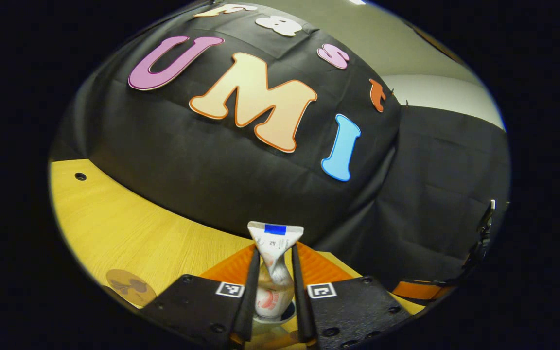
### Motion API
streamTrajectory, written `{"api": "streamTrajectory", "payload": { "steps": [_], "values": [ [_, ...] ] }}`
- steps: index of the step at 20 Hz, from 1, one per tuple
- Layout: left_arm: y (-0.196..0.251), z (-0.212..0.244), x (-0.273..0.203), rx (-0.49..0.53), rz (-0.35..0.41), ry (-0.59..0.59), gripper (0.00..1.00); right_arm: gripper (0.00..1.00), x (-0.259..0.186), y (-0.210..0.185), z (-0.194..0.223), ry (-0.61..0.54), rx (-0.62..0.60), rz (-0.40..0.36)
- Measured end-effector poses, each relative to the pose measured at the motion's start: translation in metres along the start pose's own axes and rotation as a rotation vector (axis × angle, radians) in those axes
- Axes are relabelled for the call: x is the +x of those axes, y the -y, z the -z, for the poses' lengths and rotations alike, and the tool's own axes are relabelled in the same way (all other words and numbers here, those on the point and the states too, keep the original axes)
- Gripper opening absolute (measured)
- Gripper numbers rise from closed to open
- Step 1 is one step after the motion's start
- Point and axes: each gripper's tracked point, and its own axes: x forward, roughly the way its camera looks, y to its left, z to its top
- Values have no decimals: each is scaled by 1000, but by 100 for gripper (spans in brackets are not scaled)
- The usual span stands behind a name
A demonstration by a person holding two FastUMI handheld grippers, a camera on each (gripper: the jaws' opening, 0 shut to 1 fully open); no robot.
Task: Put the toothbrush and toothpaste on the desktop into the cup, then pick up the cup and place it on the coaster on the desktop.
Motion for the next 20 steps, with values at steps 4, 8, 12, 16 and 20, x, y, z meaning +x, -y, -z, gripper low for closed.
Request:
{"api": "streamTrajectory", "payload": {
  "steps": [4, 8, 12, 16, 20],
  "values": [
    [5, -3, -13, 35, 4, -8, 72, 95, -7, -4, -5, 1, 8, -6],
    [-5, -1, -34, 52, -42, -36, 94, 95, -14, -15, -11, -9, 18, -25],
    [-24, -10, -58, 55, -104, -43, 94, 95, -23, -34, -17, -44, 14, -63],
    [-46, -20, -92, 70, -156, -71, 94, 95, -27, -64, -26, -81, -40, -121],
    [-73, -36, -130, 91, -213, -96, 94, 95, -23, -103, -27, -123, -60, -185]
  ]
}}
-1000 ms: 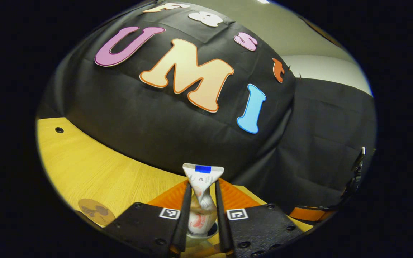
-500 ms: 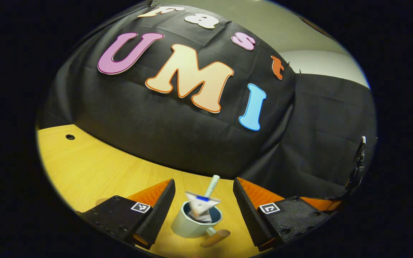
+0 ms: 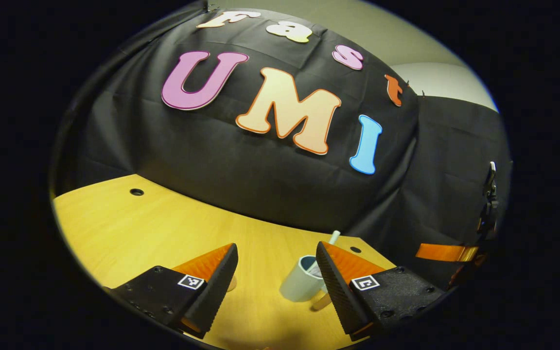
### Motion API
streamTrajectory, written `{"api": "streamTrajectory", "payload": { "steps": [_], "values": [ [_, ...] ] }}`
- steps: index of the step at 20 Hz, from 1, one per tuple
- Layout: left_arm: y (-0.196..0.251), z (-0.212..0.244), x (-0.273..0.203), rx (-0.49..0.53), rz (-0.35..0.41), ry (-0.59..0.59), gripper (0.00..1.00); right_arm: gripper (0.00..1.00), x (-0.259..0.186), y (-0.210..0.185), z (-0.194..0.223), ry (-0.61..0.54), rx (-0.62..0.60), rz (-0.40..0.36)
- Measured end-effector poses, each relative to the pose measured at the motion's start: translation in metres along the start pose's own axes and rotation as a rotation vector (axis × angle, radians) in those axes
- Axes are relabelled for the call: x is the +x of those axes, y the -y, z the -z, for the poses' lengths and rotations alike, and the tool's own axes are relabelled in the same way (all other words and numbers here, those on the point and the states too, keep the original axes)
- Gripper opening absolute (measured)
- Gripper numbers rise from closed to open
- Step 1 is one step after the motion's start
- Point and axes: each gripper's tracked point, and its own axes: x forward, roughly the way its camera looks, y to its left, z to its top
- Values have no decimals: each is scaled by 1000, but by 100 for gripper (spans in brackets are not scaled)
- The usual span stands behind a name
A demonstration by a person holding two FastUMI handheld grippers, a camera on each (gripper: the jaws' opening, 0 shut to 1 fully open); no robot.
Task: Put the toothbrush and toothpaste on the desktop into the cup, then pick up the cup and place it on the coaster on the desktop.
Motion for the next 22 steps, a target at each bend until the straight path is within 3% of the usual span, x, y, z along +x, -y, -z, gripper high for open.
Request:
{"api": "streamTrajectory", "payload": {
  "steps": [12, 22],
  "values": [
    [-117, -3, -60, 54, -138, -141, 94, 95, 65, -61, 62, -309, -52, -34],
    [-181, 16, -73, 73, -191, -233, 94, 95, 93, -75, 118, -625, -45, -35]
  ]
}}
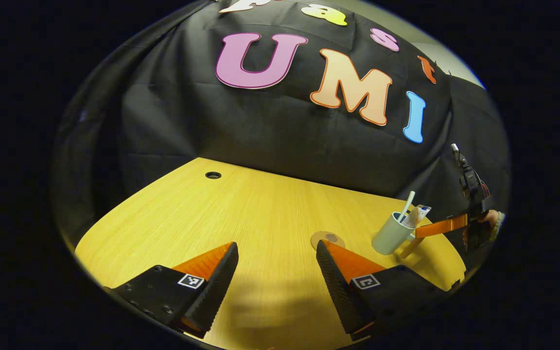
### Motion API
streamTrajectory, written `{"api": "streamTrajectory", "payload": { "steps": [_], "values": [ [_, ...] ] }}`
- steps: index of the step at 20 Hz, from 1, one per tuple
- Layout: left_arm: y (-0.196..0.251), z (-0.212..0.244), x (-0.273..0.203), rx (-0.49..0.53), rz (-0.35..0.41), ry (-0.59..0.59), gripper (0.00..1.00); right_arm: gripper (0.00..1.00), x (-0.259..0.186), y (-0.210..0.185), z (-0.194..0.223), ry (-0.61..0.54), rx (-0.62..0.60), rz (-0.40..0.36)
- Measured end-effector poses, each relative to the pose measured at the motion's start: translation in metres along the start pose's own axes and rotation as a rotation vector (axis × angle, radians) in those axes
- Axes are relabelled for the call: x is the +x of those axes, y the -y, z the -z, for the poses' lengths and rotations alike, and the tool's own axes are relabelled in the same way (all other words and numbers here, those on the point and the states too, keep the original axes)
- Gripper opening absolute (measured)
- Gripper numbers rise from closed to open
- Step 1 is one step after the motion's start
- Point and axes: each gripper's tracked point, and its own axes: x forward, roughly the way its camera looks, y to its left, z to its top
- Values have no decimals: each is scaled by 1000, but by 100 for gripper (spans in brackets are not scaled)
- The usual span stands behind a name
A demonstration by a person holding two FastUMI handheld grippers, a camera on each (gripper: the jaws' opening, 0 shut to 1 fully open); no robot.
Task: Put the toothbrush and toothpaste on the desktop into the cup, then pick up the cup and place it on the coaster on the desktop.
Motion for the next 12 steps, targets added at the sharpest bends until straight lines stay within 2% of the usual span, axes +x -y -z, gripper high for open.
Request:
{"api": "streamTrajectory", "payload": {
  "steps": [4, 5, 6, 7, 8, 9, 11, 12],
  "values": [
    [-15, 4, -5, 11, -20, -12, 94, 95, 17, 3, 10, -115, -20, 27],
    [-16, 7, -7, 1, -19, -24, 96, 88, 22, 3, 12, -137, -18, 30],
    [-17, 11, -8, -5, -21, -35, 94, 95, 26, 2, 12, -155, -14, 32],
    [-19, 14, -10, -8, -30, -40, 94, 88, 29, 2, 12, -170, -11, 33],
    [-21, 17, -11, -13, -35, -50, 94, 88, 32, 0, 14, -190, -9, 31],
    [-21, 21, -11, -20, -38, -61, 94, 93, 34, -1, 16, -212, -10, 29],
    [-22, 27, -11, -40, -39, -78, 94, 87, 38, 1, 22, -249, -29, 43],
    [-22, 29, -10, -48, -40, -87, 94, 77, 39, 3, 24, -264, -40, 53]
  ]
}}
